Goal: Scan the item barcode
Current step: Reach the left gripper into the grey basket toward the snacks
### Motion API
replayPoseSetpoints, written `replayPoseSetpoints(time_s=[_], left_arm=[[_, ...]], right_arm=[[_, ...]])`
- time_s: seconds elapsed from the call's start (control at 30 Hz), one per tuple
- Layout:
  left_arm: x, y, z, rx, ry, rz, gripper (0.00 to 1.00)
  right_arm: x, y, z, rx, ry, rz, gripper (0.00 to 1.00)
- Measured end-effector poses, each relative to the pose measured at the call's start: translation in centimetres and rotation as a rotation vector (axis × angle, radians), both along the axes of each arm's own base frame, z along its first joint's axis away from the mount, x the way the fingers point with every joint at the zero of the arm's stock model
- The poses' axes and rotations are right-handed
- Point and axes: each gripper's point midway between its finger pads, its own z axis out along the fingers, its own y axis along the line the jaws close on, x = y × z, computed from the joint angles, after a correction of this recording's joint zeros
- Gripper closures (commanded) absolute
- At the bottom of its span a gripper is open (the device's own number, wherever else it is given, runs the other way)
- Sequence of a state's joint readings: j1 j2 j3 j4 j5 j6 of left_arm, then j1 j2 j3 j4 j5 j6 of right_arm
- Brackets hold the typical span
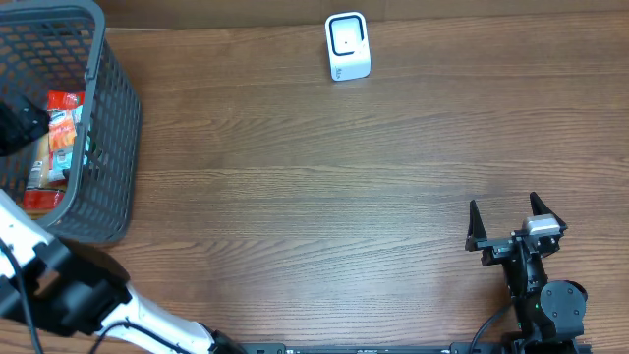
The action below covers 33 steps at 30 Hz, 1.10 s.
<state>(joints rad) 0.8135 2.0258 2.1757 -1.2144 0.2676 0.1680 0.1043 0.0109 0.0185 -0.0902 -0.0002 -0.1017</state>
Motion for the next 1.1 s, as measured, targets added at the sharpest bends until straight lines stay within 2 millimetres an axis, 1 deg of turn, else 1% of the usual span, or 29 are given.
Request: replayPoseSetpoints(time_s=[0.1, 0.17, 0.23, 0.47, 0.77, 0.87, 0.93, 1.1], left_arm=[[0.7, 0.5, -3.2, -0.040, 0.042, -0.030, 0.00], [1.0, 0.7, -4.6, -0.053, 0.059, -0.047, 0.00], [1.3, 0.9, -5.6, -0.060, 0.066, -0.060, 0.00], [2.6, 0.9, -6.8, -0.079, 0.038, -0.105, 0.00], [3.9, 0.9, -10.6, -0.113, 0.063, -0.136, 0.00], [4.3, 0.8, -11.6, -0.125, 0.070, -0.142, 0.00], [4.7, 0.6, -11.9, -0.123, 0.070, -0.149, 0.00], [5.6, -0.2, -11.8, -0.114, 0.065, -0.173, 0.00]], right_arm=[[0.0, 0.0, 0.0, 0.000, 0.000, 0.000, 0.00], [0.0, 0.0, 0.0, 0.001, 0.000, 0.000, 0.00], [0.0, 0.0, 0.0, 0.000, 0.000, 0.000, 0.00], [0.0, 0.0, 0.0, 0.000, 0.000, 0.000, 0.00], [0.0, 0.0, 0.0, 0.001, 0.000, 0.000, 0.00], [0.0, 0.0, 0.0, 0.000, -0.001, 0.000, 0.00], [0.0, 0.0, 0.0, 0.000, 0.000, 0.000, 0.00], [0.0, 0.0, 0.0, 0.000, 0.000, 0.000, 0.00]])
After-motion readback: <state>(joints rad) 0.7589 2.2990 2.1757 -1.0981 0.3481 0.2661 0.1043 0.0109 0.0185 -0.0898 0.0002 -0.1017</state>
